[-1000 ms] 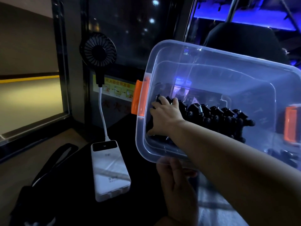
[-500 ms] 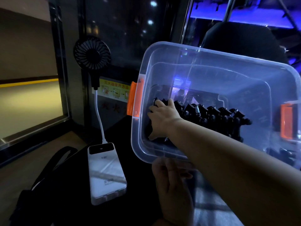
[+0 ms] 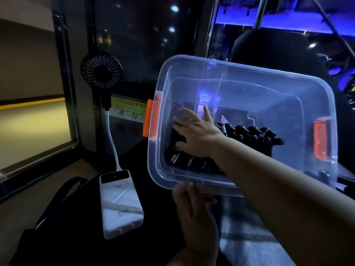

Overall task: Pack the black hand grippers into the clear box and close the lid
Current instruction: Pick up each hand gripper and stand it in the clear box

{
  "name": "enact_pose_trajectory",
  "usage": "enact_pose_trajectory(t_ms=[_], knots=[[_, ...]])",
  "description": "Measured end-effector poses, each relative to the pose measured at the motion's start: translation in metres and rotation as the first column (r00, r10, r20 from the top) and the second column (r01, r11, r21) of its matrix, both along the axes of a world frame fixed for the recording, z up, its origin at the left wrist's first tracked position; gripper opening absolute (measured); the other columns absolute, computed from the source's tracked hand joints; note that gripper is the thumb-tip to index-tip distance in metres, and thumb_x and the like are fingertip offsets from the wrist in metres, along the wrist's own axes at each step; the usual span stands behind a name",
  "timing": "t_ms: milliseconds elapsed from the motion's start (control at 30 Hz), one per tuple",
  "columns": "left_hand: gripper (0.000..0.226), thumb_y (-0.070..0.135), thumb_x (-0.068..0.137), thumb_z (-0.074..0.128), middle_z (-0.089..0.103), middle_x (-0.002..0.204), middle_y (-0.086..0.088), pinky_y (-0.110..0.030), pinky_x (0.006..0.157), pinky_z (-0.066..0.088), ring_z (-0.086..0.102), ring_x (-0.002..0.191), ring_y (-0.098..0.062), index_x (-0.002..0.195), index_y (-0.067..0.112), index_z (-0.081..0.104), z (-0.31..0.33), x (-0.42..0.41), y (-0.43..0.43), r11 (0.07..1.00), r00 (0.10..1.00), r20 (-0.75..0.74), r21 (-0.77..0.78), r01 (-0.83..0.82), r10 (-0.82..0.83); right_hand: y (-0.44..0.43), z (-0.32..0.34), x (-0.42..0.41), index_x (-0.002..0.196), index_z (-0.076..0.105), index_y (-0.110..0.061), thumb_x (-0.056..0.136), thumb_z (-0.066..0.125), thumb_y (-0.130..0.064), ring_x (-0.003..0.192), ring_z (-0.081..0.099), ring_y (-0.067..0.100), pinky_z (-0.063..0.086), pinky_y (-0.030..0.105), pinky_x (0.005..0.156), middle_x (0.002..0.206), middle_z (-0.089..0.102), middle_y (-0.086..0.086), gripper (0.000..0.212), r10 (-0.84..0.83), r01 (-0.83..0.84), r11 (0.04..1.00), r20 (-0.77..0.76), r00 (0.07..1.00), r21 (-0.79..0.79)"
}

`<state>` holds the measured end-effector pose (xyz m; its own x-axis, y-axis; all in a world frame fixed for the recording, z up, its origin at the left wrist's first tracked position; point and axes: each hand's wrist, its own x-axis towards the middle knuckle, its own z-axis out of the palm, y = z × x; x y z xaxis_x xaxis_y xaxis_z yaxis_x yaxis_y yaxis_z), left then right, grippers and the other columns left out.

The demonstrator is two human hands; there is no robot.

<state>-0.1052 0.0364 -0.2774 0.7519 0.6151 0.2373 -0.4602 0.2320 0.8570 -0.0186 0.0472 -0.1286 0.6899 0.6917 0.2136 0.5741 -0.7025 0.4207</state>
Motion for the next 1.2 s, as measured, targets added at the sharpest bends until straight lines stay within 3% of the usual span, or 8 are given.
enact_pose_trajectory(t_ms=[33,100,200,467,667,800,967,1200], knots=[[0.044,0.074,0.072,0.054,0.060,0.077,-0.033,-0.025,0.055,0.048,0.054,0.058,-0.032,0.088,0.033,0.052,0.010,-0.018,0.014,0.993,0.989,-0.111,0.085,-0.088,0.097,-0.009,0.000,-0.003,0.150,0.024,-0.028,0.093,0.039,-0.053,0.146,-0.015,0.011,-0.015,0.061,0.111,0.159,0.009,-0.015,0.064,-0.014,0.014,0.998,-0.002,1.000,0.055],[0.030,0.056,0.088,0.051,0.063,0.081,-0.030,-0.024,0.054,0.049,0.058,0.059,-0.030,0.092,0.026,0.050,0.017,-0.038,0.008,0.985,0.998,0.039,-0.167,-0.048,0.055,-0.031,-0.003,-0.010,0.149,0.027,-0.031,0.094,0.039,-0.050,0.146,-0.013,0.011,-0.014,0.058,0.113,0.159,0.011,-0.016,0.059,-0.047,0.046,0.985,-0.001,0.999,0.166],[0.011,0.025,0.099,0.042,0.065,0.079,-0.014,-0.023,0.056,0.050,0.062,0.063,-0.021,0.089,0.023,0.047,0.021,-0.039,0.003,0.984,0.997,0.016,-0.163,-0.072,0.076,-0.067,-0.013,-0.023,0.146,0.032,-0.035,0.095,0.039,-0.049,0.147,-0.008,0.013,-0.007,0.055,0.116,0.158,0.014,-0.015,0.053,-0.100,0.095,0.961,0.005,0.995,0.259],[0.016,0.022,0.103,0.030,0.069,0.064,-0.007,-0.025,0.056,0.048,0.068,0.063,-0.022,0.089,0.021,0.039,0.024,-0.041,0.002,0.992,0.986,0.110,-0.031,-0.119,0.122,-0.149,-0.044,-0.065,0.115,0.065,-0.033,0.080,0.030,-0.063,0.127,0.037,0.022,0.037,0.044,0.093,0.120,0.061,-0.010,0.058,-0.190,0.138,0.810,0.032,0.981,0.570],[0.017,0.021,0.103,0.031,0.065,0.065,-0.007,-0.019,0.052,0.047,0.066,0.057,-0.013,0.087,0.023,0.037,0.025,-0.040,0.002,0.984,0.979,0.098,0.013,-0.179,0.177,-0.203,-0.066,-0.101,0.114,0.063,-0.036,0.079,0.011,-0.068,0.123,0.039,0.020,0.032,0.038,0.093,0.118,0.060,-0.010,0.070,-0.291,0.272,0.796,-0.052,0.955,0.540],[0.017,0.023,0.103,0.031,0.064,0.068,-0.006,-0.016,0.052,0.046,0.063,0.054,-0.007,0.086,0.025,0.036,0.027,-0.042,0.000,0.981,0.978,0.088,0.022,-0.192,0.189,-0.238,-0.080,-0.122,0.121,0.061,-0.024,0.088,0.030,-0.059,0.120,0.045,0.021,0.033,0.033,0.100,0.119,0.061,-0.005,0.058,-0.275,0.207,0.810,0.044,0.960,0.548],[0.018,0.025,0.103,0.030,0.064,0.069,-0.002,-0.014,0.052,0.044,0.058,0.050,-0.003,0.086,0.026,0.035,0.028,-0.044,0.000,0.980,0.979,0.064,0.037,-0.198,0.195,-0.273,-0.091,-0.145,0.135,0.050,-0.022,0.086,0.031,-0.060,0.130,0.034,0.018,0.026,0.034,0.108,0.137,0.049,-0.001,0.065,-0.349,0.270,0.666,-0.029,0.937,0.695],[0.018,0.026,0.103,0.030,0.063,0.070,-0.001,-0.015,0.052,0.041,0.054,0.046,-0.002,0.085,0.027,0.034,0.029,-0.045,-0.002,0.981,0.981,0.035,0.028,-0.194,0.193,-0.320,-0.105,-0.162,0.136,0.041,-0.031,0.093,0.041,-0.050,0.135,0.026,0.024,0.015,0.045,0.110,0.142,0.041,0.003,0.048,-0.738,0.715,0.442,-0.233,0.633,0.542]])
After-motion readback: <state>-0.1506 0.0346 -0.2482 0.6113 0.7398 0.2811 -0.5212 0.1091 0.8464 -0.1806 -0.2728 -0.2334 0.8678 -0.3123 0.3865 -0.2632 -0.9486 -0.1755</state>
